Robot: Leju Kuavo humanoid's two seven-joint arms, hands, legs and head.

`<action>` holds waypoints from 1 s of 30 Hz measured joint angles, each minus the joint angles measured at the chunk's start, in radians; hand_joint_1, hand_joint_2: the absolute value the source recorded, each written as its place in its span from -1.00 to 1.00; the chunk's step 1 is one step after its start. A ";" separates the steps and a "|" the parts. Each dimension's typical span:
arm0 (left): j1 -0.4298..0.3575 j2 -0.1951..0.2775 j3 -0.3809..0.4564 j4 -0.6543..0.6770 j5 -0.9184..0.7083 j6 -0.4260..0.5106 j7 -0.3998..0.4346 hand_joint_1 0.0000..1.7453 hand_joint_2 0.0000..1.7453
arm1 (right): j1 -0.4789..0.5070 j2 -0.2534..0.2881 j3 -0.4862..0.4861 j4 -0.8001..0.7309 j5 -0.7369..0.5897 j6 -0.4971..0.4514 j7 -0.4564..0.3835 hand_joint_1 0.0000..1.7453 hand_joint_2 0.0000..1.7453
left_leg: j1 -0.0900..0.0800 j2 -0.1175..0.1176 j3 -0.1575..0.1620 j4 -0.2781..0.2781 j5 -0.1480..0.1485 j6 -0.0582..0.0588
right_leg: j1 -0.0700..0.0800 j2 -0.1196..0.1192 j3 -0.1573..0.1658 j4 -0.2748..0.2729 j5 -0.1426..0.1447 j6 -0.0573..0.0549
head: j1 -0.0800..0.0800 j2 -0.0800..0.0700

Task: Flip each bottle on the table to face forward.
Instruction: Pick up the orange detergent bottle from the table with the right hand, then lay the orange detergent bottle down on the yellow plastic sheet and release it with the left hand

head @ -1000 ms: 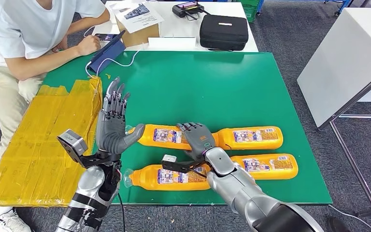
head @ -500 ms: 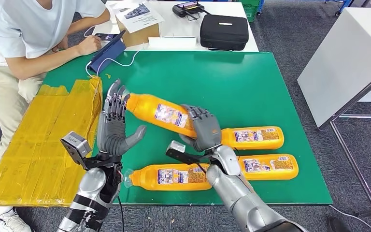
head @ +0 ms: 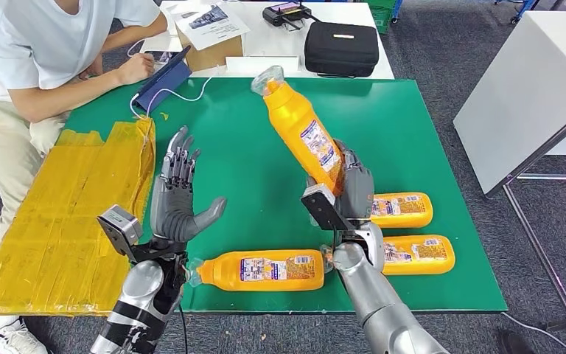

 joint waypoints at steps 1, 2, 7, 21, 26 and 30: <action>0.001 0.000 -0.001 0.000 -0.001 0.000 0.000 -1.00 1.00 | 0.004 0.000 -0.001 -0.010 -0.008 0.006 0.000 0.97 1.00 | 0.000 0.000 0.000 0.000 0.000 0.000 | 0.000 0.000 0.000 0.000 0.000 0.000 | 0.000 0.000; 0.002 0.000 -0.003 0.000 -0.002 0.000 0.001 -1.00 1.00 | 0.008 0.000 -0.002 -0.019 -0.018 0.015 -0.002 0.97 1.00 | 0.000 0.000 0.000 0.000 0.000 0.000 | 0.000 0.000 0.000 0.000 0.000 0.000 | 0.000 0.000; 0.003 0.000 -0.010 0.000 -0.008 -0.001 0.004 -1.00 1.00 | 0.038 0.004 0.000 -0.073 -0.112 0.149 -0.049 0.94 1.00 | 0.000 0.000 0.000 0.000 0.000 0.000 | 0.000 0.000 0.000 0.000 0.000 0.000 | 0.000 0.000; -0.010 0.000 -0.040 0.029 -0.007 -0.009 0.014 -1.00 1.00 | 0.090 0.031 0.212 -0.165 -0.049 0.253 -0.062 0.89 1.00 | 0.000 0.000 0.000 0.000 0.000 0.000 | 0.000 0.000 0.000 0.000 0.000 0.000 | 0.000 0.000; -0.017 -0.001 -0.040 0.039 0.000 -0.011 0.018 -1.00 1.00 | 0.090 0.033 0.264 -0.165 -0.016 0.233 -0.064 0.88 1.00 | 0.000 0.000 0.000 0.000 0.000 0.000 | 0.000 0.000 0.000 0.000 0.000 0.000 | 0.000 0.000; -0.024 -0.002 -0.040 0.049 0.003 -0.014 0.021 -1.00 1.00 | 0.090 0.035 0.305 -0.165 0.018 0.215 -0.065 0.86 1.00 | 0.000 0.000 0.000 0.000 0.000 0.000 | 0.000 0.000 0.000 0.000 0.000 0.000 | 0.000 0.000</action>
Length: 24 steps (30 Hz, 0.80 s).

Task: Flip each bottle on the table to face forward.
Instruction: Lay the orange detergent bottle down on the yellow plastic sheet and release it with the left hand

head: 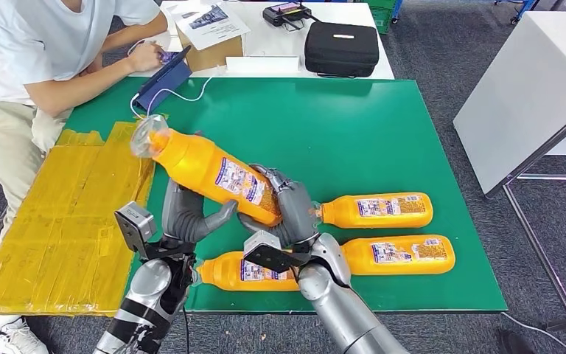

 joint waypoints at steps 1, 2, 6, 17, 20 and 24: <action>-0.002 -0.001 0.000 0.002 0.002 -0.002 0.000 -1.00 1.00 | 0.000 0.001 0.009 0.000 0.004 -0.001 0.000 0.86 1.00 | 0.000 0.000 0.000 0.000 0.000 0.000 | 0.000 0.000 0.000 0.000 0.000 0.000 | 0.000 0.000; -0.003 -0.001 0.000 0.004 0.005 -0.003 0.000 -1.00 1.00 | 0.000 0.001 0.018 0.000 0.007 -0.002 0.001 0.87 1.00 | 0.000 0.000 0.000 0.000 0.000 0.000 | 0.000 0.000 0.000 0.000 0.000 0.000 | 0.000 0.000; -0.005 -0.002 0.000 0.010 0.020 -0.007 0.000 0.06 1.00 | -0.001 0.002 0.040 0.006 0.015 -0.010 0.008 0.84 1.00 | 0.000 0.000 0.000 0.000 0.000 0.000 | 0.000 0.000 0.000 0.000 0.000 0.000 | 0.000 0.000; -0.002 -0.010 0.002 0.008 0.063 0.028 -0.009 1.00 1.00 | -0.021 0.002 0.066 0.031 -0.002 -0.028 0.015 0.90 1.00 | 0.000 0.000 0.000 0.000 0.000 0.000 | 0.000 0.000 0.000 0.000 0.000 0.000 | 0.000 0.000; -0.001 -0.010 0.002 0.006 0.075 0.033 -0.012 1.00 1.00 | -0.024 0.002 0.070 0.035 -0.008 -0.028 0.015 0.91 1.00 | 0.000 0.000 0.000 0.000 0.000 0.000 | 0.000 0.000 0.000 0.000 0.000 0.000 | 0.000 0.000; 0.003 -0.010 0.002 0.000 0.080 0.051 -0.017 1.00 1.00 | -0.025 0.002 0.073 0.037 -0.026 -0.021 0.015 -0.12 1.00 | 0.000 0.000 0.000 0.000 0.000 0.000 | 0.000 0.000 0.000 0.000 0.000 0.000 | 0.000 0.000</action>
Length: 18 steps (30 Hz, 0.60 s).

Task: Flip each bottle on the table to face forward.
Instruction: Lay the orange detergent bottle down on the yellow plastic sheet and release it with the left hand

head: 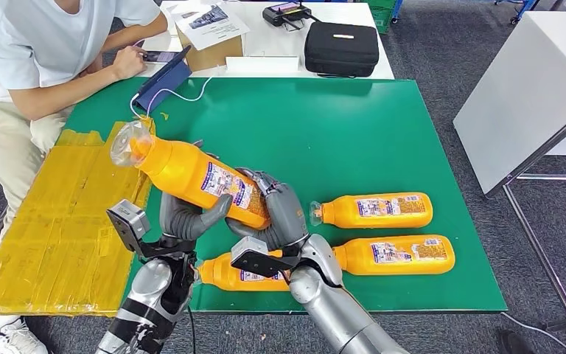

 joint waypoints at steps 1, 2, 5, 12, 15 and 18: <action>0.001 0.000 0.000 -0.002 -0.003 0.008 -0.002 1.00 1.00 | 0.000 0.000 0.000 0.000 -0.005 0.002 0.000 -0.58 1.00 | 0.000 0.000 0.000 0.000 0.000 0.000 | 0.000 0.000 0.000 0.000 0.000 0.000 | 0.000 0.000; 0.002 0.000 0.000 -0.004 -0.009 0.020 -0.006 1.00 1.00 | 0.000 0.000 0.000 0.000 -0.011 0.004 0.000 -0.99 1.00 | 0.000 0.000 0.000 0.000 0.000 0.000 | 0.000 0.000 0.000 0.000 0.000 0.000 | 0.000 0.000; 0.003 0.000 0.001 -0.013 -0.067 0.103 -0.019 1.00 1.00 | 0.008 0.000 0.000 -0.007 -0.037 0.013 -0.001 -1.00 1.00 | 0.000 0.000 0.000 0.000 0.000 0.000 | 0.000 0.000 0.000 0.000 0.000 0.000 | 0.000 0.000; -0.024 0.022 0.038 -0.010 -0.385 0.439 -0.008 1.00 1.00 | 0.077 -0.018 -0.014 -0.138 -0.145 0.065 -0.015 -1.00 1.00 | 0.000 0.000 0.000 0.000 0.000 0.000 | 0.000 0.000 0.000 0.000 0.000 0.000 | 0.000 0.000; -0.063 0.047 0.053 0.037 -0.660 0.560 0.080 1.00 1.00 | 0.107 -0.028 -0.023 -0.223 -0.172 0.077 -0.024 -1.00 1.00 | 0.000 0.000 0.000 0.000 0.000 0.000 | 0.000 0.000 0.000 0.000 0.000 0.000 | 0.000 0.000; -0.110 0.067 0.095 0.121 -1.006 0.618 0.200 1.00 1.00 | 0.135 -0.041 -0.033 -0.308 -0.183 0.076 -0.027 -1.00 1.00 | 0.000 0.001 0.000 0.000 0.000 0.000 | 0.000 0.000 0.000 0.000 0.000 0.000 | 0.000 0.000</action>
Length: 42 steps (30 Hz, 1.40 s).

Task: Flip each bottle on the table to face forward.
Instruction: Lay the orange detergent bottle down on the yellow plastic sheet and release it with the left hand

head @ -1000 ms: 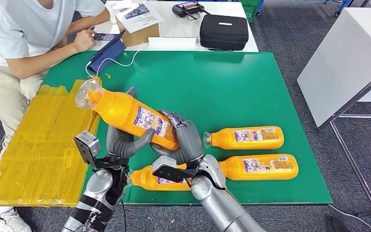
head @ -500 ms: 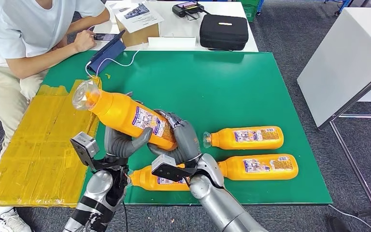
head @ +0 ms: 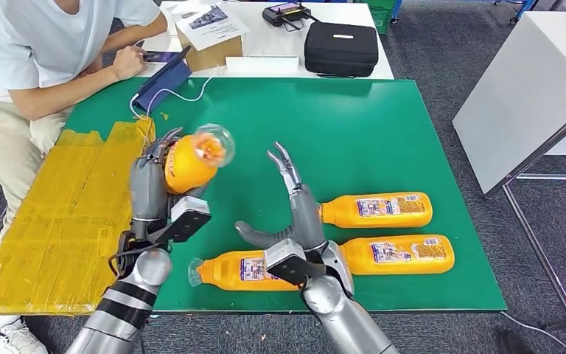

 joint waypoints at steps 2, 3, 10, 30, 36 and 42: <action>-0.034 0.015 0.038 0.070 -0.212 0.007 0.091 1.00 1.00 | 0.013 -0.008 -0.010 -0.045 -0.009 -0.002 0.000 -1.00 1.00 | 0.000 0.000 0.000 0.000 0.000 0.000 | 0.000 0.000 0.000 0.000 0.000 0.000 | 0.000 0.000; -0.050 0.026 0.054 0.108 -0.310 0.008 0.150 1.00 1.00 | 0.018 -0.011 -0.016 -0.065 -0.015 -0.003 -0.001 -1.00 1.00 | 0.000 0.000 0.000 0.000 0.000 0.000 | 0.000 0.000 0.000 0.000 0.000 0.000 | 0.000 0.000; -0.103 0.117 0.104 0.333 -0.629 0.008 0.394 1.00 1.00 | 0.051 -0.031 -0.049 -0.173 -0.061 -0.012 -0.024 -1.00 1.00 | 0.000 0.001 0.000 0.000 0.000 0.000 | 0.000 0.001 0.000 0.001 0.000 0.000 | 0.000 0.000; -0.115 0.211 0.107 0.602 -0.643 0.011 0.491 0.43 1.00 | 0.070 -0.050 -0.065 -0.261 -0.092 -0.006 -0.036 -1.00 1.00 | 0.000 0.001 0.000 0.000 0.000 0.000 | 0.000 0.001 0.000 0.001 -0.001 -0.001 | 0.000 0.000; -0.133 0.213 0.107 0.661 -0.633 0.023 0.473 -1.00 1.00 | 0.062 -0.055 -0.058 -0.246 -0.062 0.011 -0.021 -1.00 1.00 | 0.001 0.000 0.000 0.000 0.000 -0.001 | 0.001 0.000 0.001 0.001 -0.001 -0.001 | 0.000 0.000; -0.151 0.205 0.112 0.693 -0.624 0.023 0.462 -1.00 1.00 | 0.051 -0.056 -0.045 -0.228 -0.045 0.012 -0.015 -1.00 1.00 | 0.001 0.000 0.001 0.000 0.000 -0.001 | 0.001 0.000 0.002 0.001 -0.001 -0.001 | 0.000 0.000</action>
